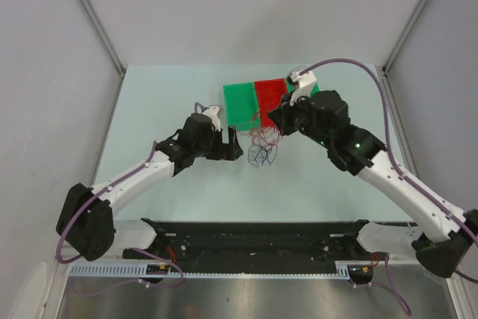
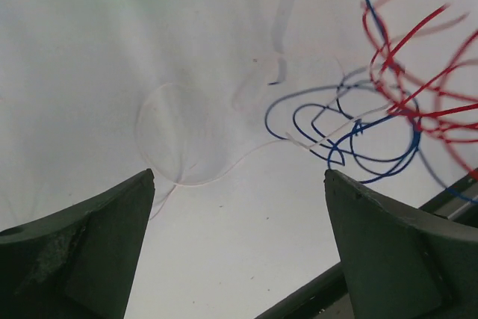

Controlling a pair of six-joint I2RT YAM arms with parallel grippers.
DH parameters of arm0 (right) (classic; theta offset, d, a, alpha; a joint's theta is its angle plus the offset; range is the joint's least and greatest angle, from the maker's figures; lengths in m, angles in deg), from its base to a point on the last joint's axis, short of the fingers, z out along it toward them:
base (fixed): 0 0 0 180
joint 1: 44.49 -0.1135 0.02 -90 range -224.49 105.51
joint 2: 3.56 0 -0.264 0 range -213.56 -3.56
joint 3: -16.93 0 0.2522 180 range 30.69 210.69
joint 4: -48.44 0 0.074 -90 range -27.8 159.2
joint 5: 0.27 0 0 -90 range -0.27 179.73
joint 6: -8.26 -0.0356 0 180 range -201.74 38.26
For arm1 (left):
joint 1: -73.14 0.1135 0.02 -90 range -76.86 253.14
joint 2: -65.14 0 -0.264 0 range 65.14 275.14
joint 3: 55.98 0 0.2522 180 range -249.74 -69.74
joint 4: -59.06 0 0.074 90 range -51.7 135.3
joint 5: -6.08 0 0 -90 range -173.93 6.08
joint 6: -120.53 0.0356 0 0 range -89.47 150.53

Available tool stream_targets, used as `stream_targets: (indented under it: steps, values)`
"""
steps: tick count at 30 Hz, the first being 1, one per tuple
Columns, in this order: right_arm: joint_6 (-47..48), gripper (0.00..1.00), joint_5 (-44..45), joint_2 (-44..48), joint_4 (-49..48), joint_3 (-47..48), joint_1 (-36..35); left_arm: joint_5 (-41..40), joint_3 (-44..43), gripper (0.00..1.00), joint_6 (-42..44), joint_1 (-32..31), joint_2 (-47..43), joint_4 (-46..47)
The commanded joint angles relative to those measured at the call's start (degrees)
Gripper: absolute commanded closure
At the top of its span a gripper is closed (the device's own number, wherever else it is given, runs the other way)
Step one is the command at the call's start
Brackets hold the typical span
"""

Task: Untangle the cables

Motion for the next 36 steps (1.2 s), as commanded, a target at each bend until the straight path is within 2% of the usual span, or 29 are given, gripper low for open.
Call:
stream_targets:
  steps: [1, 5, 10, 15, 19, 23, 26, 29, 30, 32, 33, 35, 36]
  values:
    - [2.8, 1.00, -1.8, 7.0, -12.3, -0.1, -0.1, 9.0, -3.3, 0.00, 3.5, -0.4, -0.4, 5.4]
    - [3.4, 1.00, -5.2, 8.9, -15.8, -0.1, -0.1, 17.5, -1.5, 0.00, 5.5, -1.8, -3.1, 12.3]
    - [1.9, 1.00, -5.0, 9.0, -16.7, -0.2, -0.2, 22.4, 0.8, 0.00, 6.9, -4.9, -8.1, 19.9]
    - [0.0, 1.00, -3.4, 9.2, -16.1, -0.1, -0.1, 16.6, 0.4, 0.00, 5.1, -5.5, -9.2, 22.4]
    - [-2.1, 1.00, -2.5, 9.7, -17.7, -0.2, -0.1, 14.8, -1.7, 0.00, 3.8, -6.7, -6.0, 22.6]
    - [-7.3, 1.00, 5.0, 10.1, -18.7, -0.2, -0.1, 13.4, -4.1, 0.00, 1.7, -8.5, -2.7, 23.8]
    - [-10.4, 1.00, 6.7, 9.6, -19.5, -0.4, -0.2, 12.9, -4.7, 0.00, -1.4, -9.0, -1.2, 27.4]
    - [-12.4, 1.00, 5.0, 9.3, -21.0, -0.8, -0.4, 10.3, -6.1, 0.09, -3.5, -9.6, 1.2, 28.6]
    - [-12.7, 1.00, 4.6, 9.2, -21.8, -0.8, -0.3, 9.2, -6.5, 0.20, -4.5, -9.7, 1.9, 28.6]
    - [-13.6, 1.00, 5.2, 9.2, -21.8, -0.9, -0.1, 7.2, -6.9, 0.32, -5.6, -9.7, 3.3, 28.6]
    - [-13.8, 1.00, 5.6, 9.3, -21.6, -0.9, 0.0, 6.3, -6.9, 0.45, -6.5, -9.7, 3.6, 28.6]
    - [-15.4, 1.00, 6.0, 9.8, -20.3, -1.1, 0.9, 2.5, -6.5, 0.58, -7.0, -9.8, 4.2, 28.7]
    - [-15.9, 1.00, 5.9, 10.1, -20.1, -1.1, 1.2, 1.1, -6.2, 0.72, -7.5, -9.8, 4.0, 28.7]
